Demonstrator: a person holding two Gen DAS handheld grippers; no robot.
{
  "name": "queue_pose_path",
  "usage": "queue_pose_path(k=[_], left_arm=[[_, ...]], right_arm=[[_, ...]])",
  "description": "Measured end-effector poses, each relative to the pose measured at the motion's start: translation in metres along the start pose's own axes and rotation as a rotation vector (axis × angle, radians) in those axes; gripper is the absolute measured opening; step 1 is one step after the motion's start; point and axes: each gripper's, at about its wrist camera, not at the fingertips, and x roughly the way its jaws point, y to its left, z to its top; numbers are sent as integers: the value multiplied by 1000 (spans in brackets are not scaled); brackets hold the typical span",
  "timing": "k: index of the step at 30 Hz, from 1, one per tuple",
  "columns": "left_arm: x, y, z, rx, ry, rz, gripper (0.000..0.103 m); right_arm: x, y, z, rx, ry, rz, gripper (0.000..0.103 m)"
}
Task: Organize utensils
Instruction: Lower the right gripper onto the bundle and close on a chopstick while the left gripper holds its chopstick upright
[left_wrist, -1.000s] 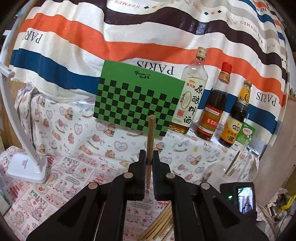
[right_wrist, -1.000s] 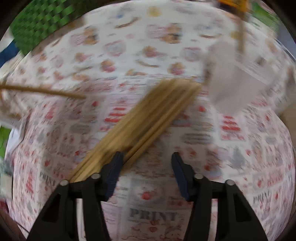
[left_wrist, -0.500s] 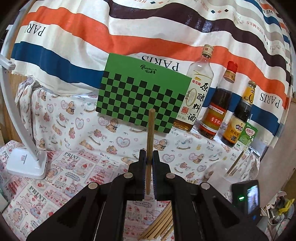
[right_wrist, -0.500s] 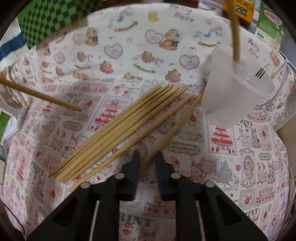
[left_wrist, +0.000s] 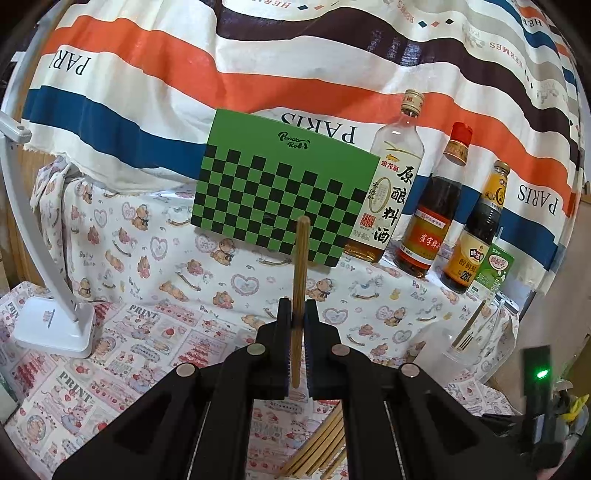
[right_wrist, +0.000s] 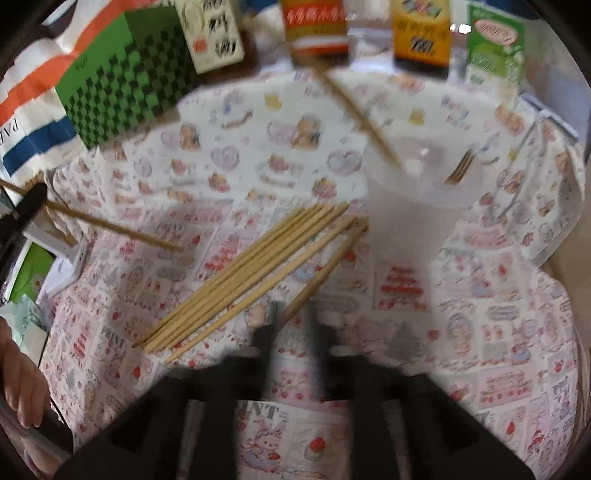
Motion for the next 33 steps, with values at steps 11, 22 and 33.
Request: queue_pose_path(k=[11,22,33], left_arm=[[5,0,0,8,24,9,5],[-5,-5,2,16,-11,-27,5],[-7,-3,2,8,-23,-12,5]], right_arm=[[40,29,-10,-95,75,-130,47],[-6,7,-29,-83,23,-41,0],[-36,-6,-33,-71,-37,-36,38]])
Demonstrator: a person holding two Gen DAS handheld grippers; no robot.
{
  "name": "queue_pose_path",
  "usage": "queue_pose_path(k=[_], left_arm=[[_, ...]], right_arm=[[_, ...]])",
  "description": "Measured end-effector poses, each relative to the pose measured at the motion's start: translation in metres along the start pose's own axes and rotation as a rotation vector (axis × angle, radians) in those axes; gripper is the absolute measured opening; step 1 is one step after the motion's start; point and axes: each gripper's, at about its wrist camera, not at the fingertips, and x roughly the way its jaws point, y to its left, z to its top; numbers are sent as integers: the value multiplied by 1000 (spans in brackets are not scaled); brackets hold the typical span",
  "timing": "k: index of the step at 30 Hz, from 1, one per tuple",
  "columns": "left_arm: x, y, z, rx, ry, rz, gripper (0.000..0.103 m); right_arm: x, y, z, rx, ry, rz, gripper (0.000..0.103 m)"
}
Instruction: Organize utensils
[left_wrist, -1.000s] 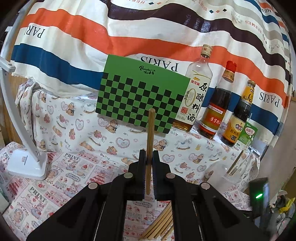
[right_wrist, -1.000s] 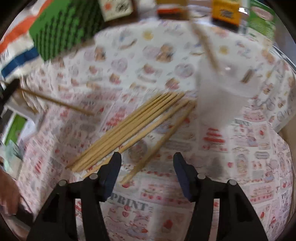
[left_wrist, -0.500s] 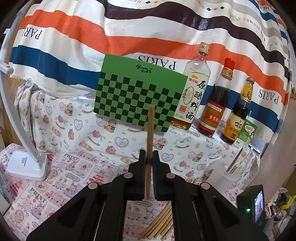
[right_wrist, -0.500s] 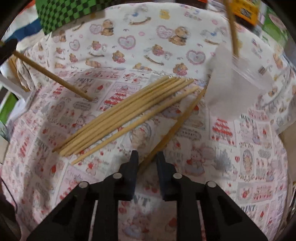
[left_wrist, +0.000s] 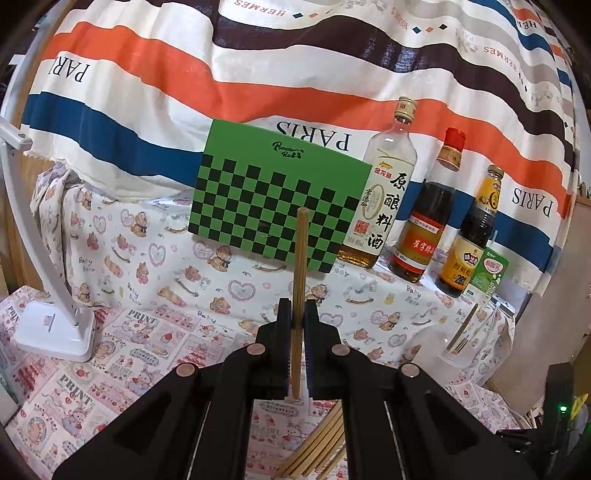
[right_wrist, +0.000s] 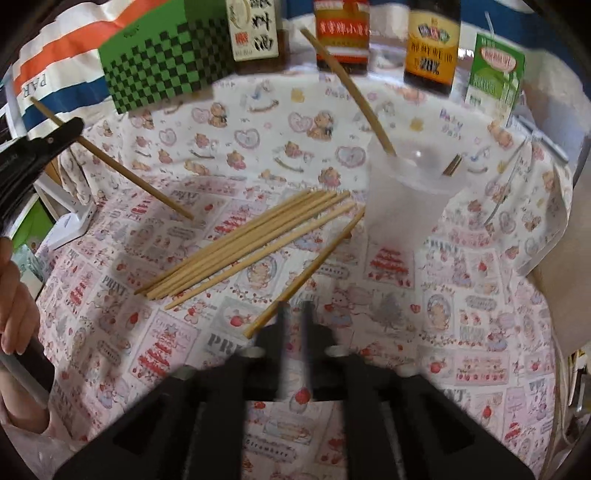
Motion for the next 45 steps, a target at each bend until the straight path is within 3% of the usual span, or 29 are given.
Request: queue_pose_path(k=[6,12,19,26,36,45], left_arm=[[2,1,-1,-5,4,7,5],[1,2,0,-9,-4,-2,5],[-3,8,3,-41,-12,-11,5],[-5,9,4,-43,-16,-11,5],[-5,9,4,-44,-15,-13,5],[-2,3,2,-12,-9,-10,5]], right_arm=[[41,3,8,77,123,17,40],[59,17,9,32,142,-41,40],[52,24,-2,-51,124,-63,16],[30,6,-27,-59,119,-34,11],[1,-31,-53,-1,47,-17,8],[-65,-32,-53,-66,-176,-73,7]])
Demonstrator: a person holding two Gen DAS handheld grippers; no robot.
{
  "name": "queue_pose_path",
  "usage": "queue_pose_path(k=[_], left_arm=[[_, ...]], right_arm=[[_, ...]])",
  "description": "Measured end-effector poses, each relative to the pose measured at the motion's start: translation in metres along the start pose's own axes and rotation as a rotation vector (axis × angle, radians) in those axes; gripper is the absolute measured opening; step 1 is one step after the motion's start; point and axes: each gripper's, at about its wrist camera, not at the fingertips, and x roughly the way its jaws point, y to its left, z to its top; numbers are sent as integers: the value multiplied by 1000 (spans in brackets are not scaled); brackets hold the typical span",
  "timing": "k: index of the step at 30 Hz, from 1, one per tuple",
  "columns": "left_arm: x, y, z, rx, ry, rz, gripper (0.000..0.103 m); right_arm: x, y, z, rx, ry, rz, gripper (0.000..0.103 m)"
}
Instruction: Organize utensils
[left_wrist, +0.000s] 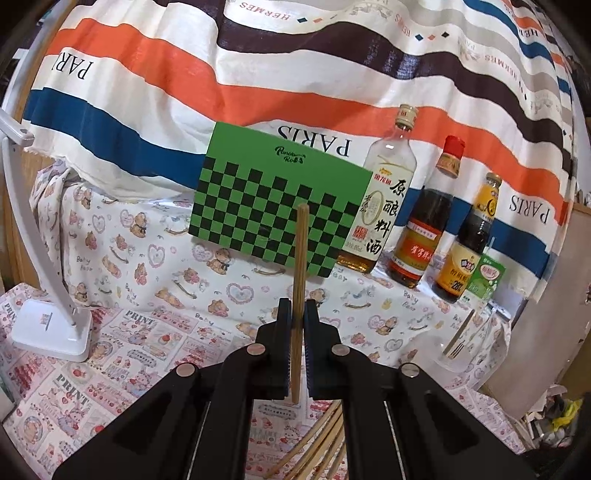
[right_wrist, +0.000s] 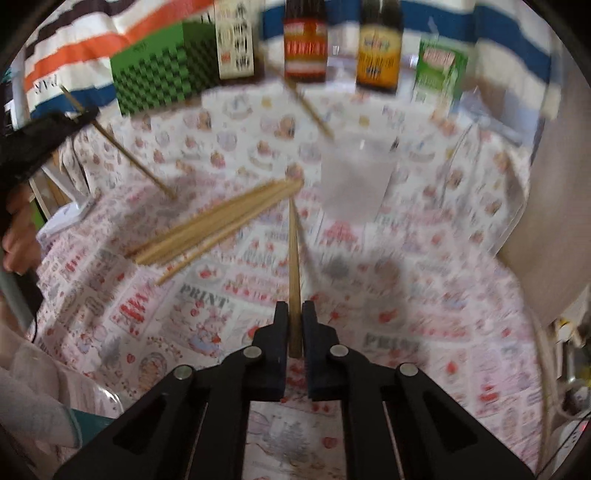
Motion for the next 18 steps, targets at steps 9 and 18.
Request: queue_pose_path(k=[9,18], left_arm=[[1,-1,-2,-9,-6,6,5],[-14,-13,7,41,-52,-60,5]], right_arm=[[-59,3,38,-13,-299,-30,6],[-58,-6,79,76,-365,15,6]])
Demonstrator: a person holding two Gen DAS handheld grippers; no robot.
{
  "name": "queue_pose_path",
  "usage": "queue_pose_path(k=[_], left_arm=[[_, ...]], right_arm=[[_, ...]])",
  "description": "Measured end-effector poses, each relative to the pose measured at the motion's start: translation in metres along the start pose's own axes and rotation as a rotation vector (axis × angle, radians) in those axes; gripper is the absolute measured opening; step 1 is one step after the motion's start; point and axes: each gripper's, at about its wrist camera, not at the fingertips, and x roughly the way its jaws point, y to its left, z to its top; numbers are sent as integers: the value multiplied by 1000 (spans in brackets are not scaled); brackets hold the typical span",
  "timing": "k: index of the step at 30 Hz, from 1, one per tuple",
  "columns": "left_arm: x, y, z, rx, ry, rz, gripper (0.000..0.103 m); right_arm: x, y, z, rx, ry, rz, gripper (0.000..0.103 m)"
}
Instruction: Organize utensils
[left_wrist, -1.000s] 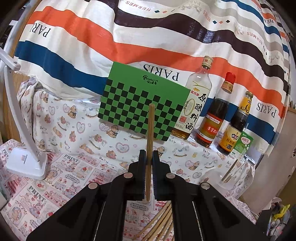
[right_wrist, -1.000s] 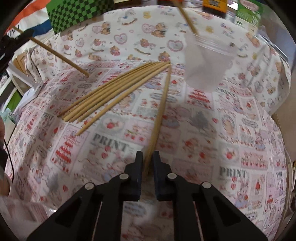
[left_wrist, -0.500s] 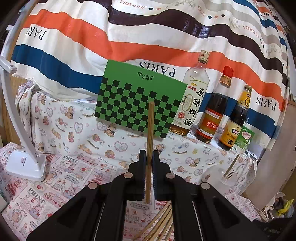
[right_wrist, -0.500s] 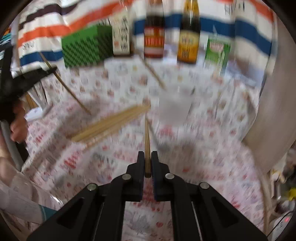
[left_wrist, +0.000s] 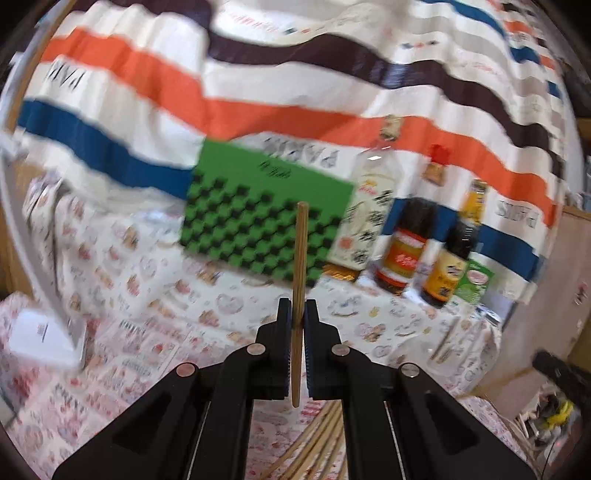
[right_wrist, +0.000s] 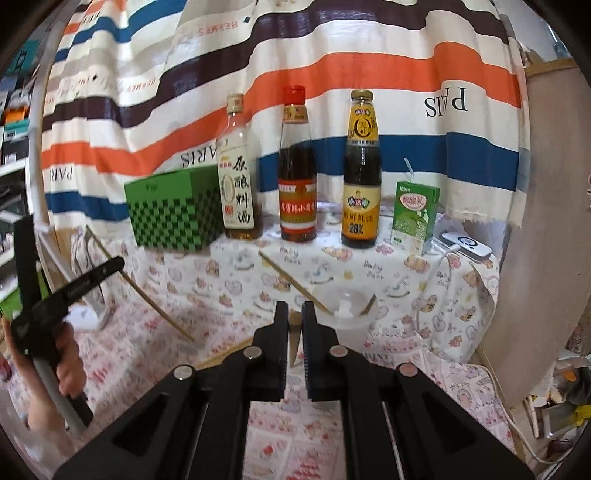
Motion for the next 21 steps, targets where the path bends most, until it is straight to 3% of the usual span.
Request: queue_pose_path(k=[3,7,11,18,21], left_arm=[[-8,-18,7,81,-44,-12,5],[-5,-39,21,152,-47,-21,5],[8,-63,36,194,32,-100,5],[20,-128,38,384,48,-117,5],[40,-156,34,431,114,-128,5]], right_arm=[[-1,-5,18,28,-27,23,6],[-8,-8,45,32,-109,33,6],[-10,-15,67,56,-170,34,6],[-3,-39,76,126,-205,28,6],[2,-51,79,125,-207,5,6]])
